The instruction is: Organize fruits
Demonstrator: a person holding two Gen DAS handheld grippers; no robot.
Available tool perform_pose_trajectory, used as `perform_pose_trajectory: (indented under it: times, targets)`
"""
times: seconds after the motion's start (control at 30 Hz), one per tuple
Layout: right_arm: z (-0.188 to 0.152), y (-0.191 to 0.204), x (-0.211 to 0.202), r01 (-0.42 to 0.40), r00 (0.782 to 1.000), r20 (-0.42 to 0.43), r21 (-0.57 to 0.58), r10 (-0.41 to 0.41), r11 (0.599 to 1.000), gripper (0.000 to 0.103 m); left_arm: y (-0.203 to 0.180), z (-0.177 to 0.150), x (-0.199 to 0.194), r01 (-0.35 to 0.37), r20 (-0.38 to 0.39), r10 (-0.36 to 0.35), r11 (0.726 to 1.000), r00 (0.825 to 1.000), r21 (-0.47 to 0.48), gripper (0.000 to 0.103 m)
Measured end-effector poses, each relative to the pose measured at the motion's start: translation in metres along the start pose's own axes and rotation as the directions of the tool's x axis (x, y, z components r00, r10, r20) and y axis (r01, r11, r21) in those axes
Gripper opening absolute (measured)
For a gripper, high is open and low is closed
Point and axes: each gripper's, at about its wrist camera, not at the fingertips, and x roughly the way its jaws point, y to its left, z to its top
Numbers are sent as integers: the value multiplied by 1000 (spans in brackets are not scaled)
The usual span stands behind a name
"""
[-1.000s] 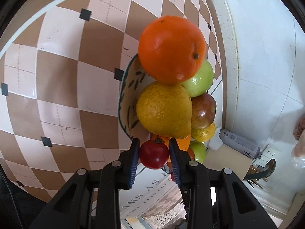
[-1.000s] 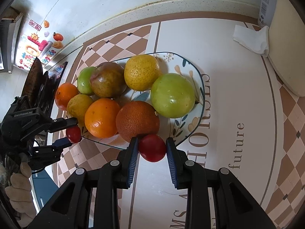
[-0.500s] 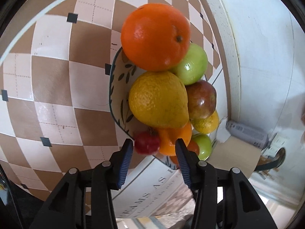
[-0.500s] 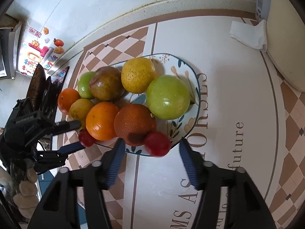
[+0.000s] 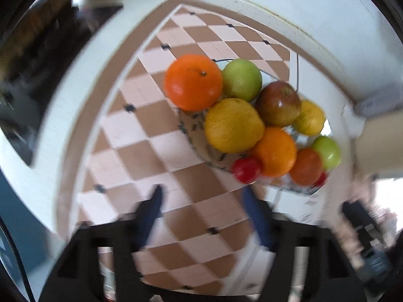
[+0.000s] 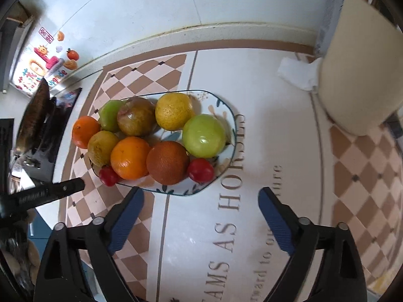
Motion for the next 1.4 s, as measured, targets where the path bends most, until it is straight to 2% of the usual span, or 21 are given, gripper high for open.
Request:
perform_pose_trajectory:
  times: [0.03,0.17,0.33,0.47,0.57,0.7,0.9,1.2,1.4]
  targets:
    - [-2,2,-5,17,1000,9,-4,-17,1000,95,-2,-6,-6,-42,29,42,999,999,30,87]
    - [-15,10,-28,50,998,42,4,-50,999,98,-2,-19,-24,-90,85,83,993,993,80,87]
    - [-35,19,-64,89,991,96,43,-93,995,98,-1,-34,-51,-102,164,79,985,983,137,87]
    - [-59,31,-97,112,982,145,73,-122,991,98,4,-55,-81,-122,239,74,974,968,191,87]
    - [-82,44,-125,119,974,182,95,-135,988,98,6,-75,-106,-135,299,61,962,952,236,87]
    - [-115,65,-166,123,961,234,104,-145,987,98,17,-106,-140,-116,346,15,955,938,274,87]
    - [-168,97,-234,142,931,322,115,-172,983,99,37,-153,-189,-93,409,-46,945,911,315,87]
    - [-239,128,-314,145,899,402,99,-173,984,99,57,-212,-251,-70,458,-104,935,883,347,87]
    - [-261,131,-355,127,880,449,88,-153,988,99,62,-240,-279,-65,490,-119,937,864,342,87]
